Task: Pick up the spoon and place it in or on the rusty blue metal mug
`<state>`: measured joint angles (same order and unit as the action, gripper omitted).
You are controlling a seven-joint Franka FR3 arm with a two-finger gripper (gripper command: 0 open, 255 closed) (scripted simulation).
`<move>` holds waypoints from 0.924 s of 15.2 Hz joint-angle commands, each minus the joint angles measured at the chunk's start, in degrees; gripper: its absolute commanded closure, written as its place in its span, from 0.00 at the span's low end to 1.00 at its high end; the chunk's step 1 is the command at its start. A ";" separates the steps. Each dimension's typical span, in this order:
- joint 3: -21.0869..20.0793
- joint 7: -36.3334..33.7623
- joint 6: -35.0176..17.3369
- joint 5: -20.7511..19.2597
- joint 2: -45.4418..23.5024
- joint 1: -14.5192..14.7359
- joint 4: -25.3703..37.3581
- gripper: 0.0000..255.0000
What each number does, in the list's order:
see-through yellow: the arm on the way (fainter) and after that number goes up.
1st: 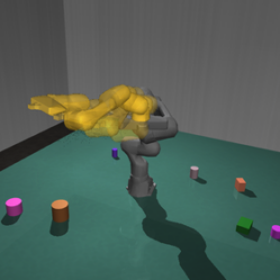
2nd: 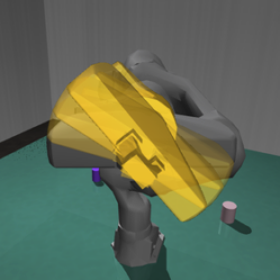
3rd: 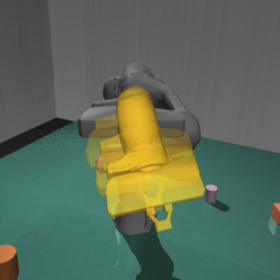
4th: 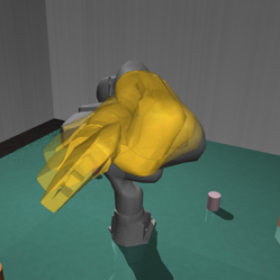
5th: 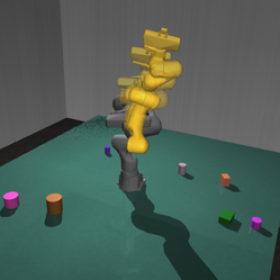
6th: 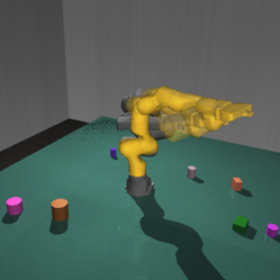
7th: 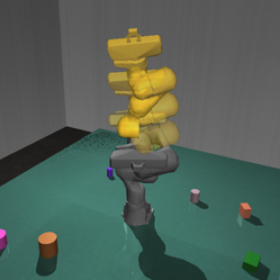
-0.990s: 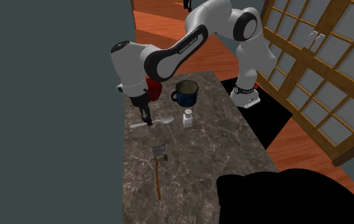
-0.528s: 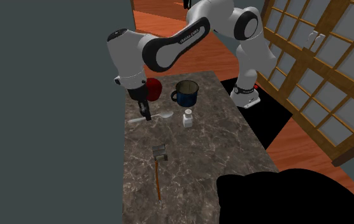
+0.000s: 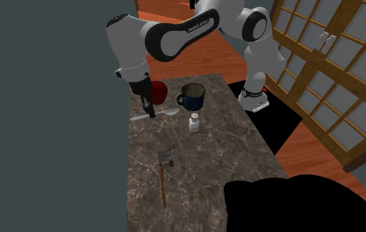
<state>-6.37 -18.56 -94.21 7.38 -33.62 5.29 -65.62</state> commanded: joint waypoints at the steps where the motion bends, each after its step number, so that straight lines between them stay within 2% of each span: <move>1: -0.02 -0.29 1.77 -0.05 -0.31 0.05 2.07 1.00; 8: -0.10 -1.21 7.75 -0.22 -1.82 0.23 9.64 1.00; 11: 0.11 1.16 2.33 0.73 8.52 -1.72 -6.44 1.00; 14: 0.54 3.49 -0.86 1.55 16.58 -3.33 -18.02 1.00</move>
<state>-5.96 -15.79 -94.22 8.74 -19.06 2.41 -80.67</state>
